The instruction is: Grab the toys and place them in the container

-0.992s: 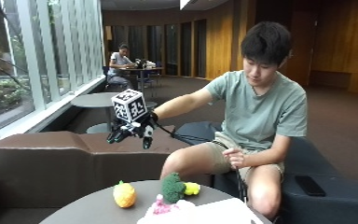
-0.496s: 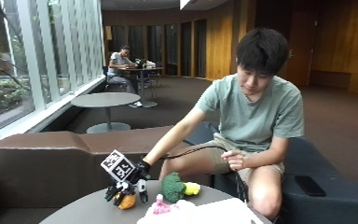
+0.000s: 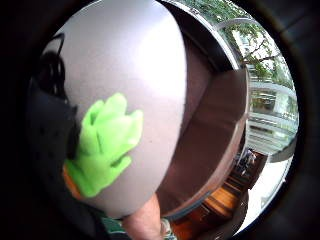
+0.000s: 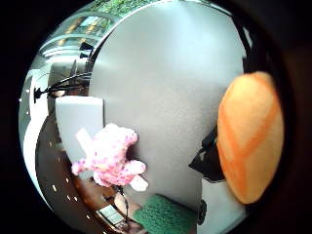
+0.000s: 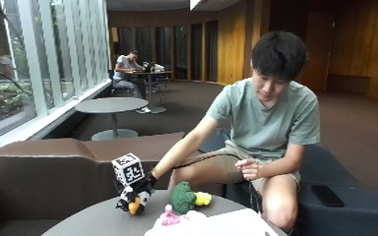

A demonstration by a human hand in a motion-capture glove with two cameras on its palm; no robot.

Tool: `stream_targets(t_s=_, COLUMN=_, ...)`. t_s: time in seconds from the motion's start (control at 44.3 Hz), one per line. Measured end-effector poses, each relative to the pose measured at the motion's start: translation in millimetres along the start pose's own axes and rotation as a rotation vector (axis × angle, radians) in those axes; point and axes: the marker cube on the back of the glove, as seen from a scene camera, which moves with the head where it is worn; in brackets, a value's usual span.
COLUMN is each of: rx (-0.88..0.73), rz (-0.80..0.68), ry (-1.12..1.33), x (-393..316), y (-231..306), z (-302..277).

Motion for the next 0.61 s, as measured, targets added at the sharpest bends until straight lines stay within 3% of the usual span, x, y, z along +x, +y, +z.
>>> stream_targets(t_s=0.135, rx=0.017, rz=-0.052, ry=0.060, x=-11, y=11, z=-41)
stream_targets(t_s=0.609, rx=0.304, rz=-0.243, ry=0.017, x=-125, y=74, z=-297)
